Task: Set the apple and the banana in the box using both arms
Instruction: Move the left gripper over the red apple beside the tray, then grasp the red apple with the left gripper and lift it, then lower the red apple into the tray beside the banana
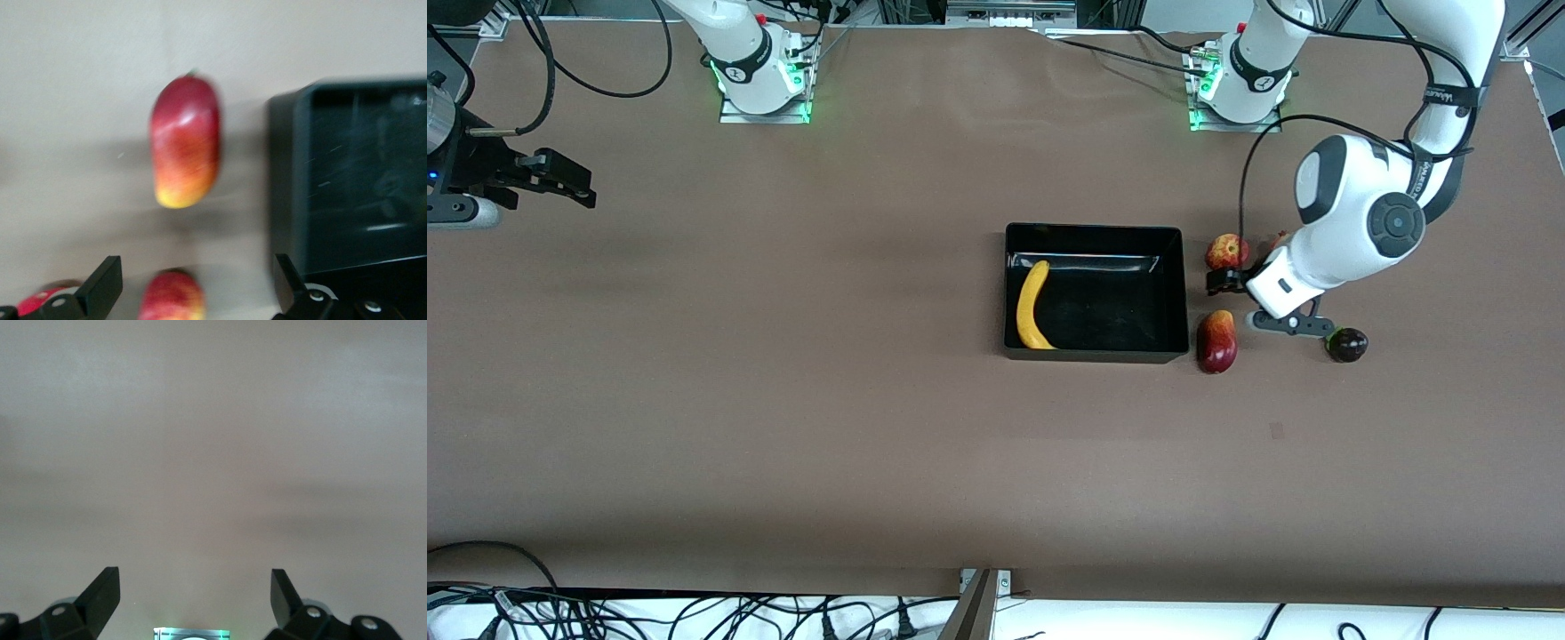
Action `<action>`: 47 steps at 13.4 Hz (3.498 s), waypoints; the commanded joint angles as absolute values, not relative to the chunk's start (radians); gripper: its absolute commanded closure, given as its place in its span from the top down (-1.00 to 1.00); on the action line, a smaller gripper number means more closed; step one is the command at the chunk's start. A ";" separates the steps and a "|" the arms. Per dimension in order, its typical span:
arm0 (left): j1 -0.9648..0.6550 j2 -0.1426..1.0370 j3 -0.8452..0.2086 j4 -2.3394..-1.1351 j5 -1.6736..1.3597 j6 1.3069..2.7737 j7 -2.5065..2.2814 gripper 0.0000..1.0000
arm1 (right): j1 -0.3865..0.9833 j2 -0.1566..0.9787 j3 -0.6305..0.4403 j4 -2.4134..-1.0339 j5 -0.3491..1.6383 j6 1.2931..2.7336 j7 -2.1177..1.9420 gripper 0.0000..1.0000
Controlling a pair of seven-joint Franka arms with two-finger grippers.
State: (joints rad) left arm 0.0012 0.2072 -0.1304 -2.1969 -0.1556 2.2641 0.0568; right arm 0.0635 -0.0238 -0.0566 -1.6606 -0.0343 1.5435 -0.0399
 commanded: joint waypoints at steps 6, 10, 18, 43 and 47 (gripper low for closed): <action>0.011 0.164 -0.127 -2.460 -0.144 2.399 0.164 1.00 | 0.057 -0.028 -0.044 -1.644 -0.018 1.525 -0.028 1.00; 0.006 0.149 -0.135 -2.514 -0.144 2.401 0.164 1.00 | 0.058 -0.028 -0.044 -1.644 -0.017 1.525 -0.028 1.00; -0.005 0.117 -0.140 -2.482 -0.144 2.387 0.157 -1.00 | 0.058 -0.028 -0.046 -1.644 -0.017 1.525 -0.028 1.00; -0.232 0.380 -0.209 -2.089 -0.161 2.358 -0.193 -0.82 | 0.060 -0.028 -0.045 -1.644 -0.017 1.508 -0.029 1.00; -0.232 0.388 -0.209 -2.088 -0.172 2.361 -0.199 0.80 | 0.061 -0.029 -0.034 -1.644 -0.017 1.506 -0.028 1.00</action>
State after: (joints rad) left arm -0.2235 0.3737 -0.2134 -2.1110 -0.1830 2.3646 -0.1785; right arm 0.0660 -0.0239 -0.0413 -1.6593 -0.0334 1.5281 -0.0397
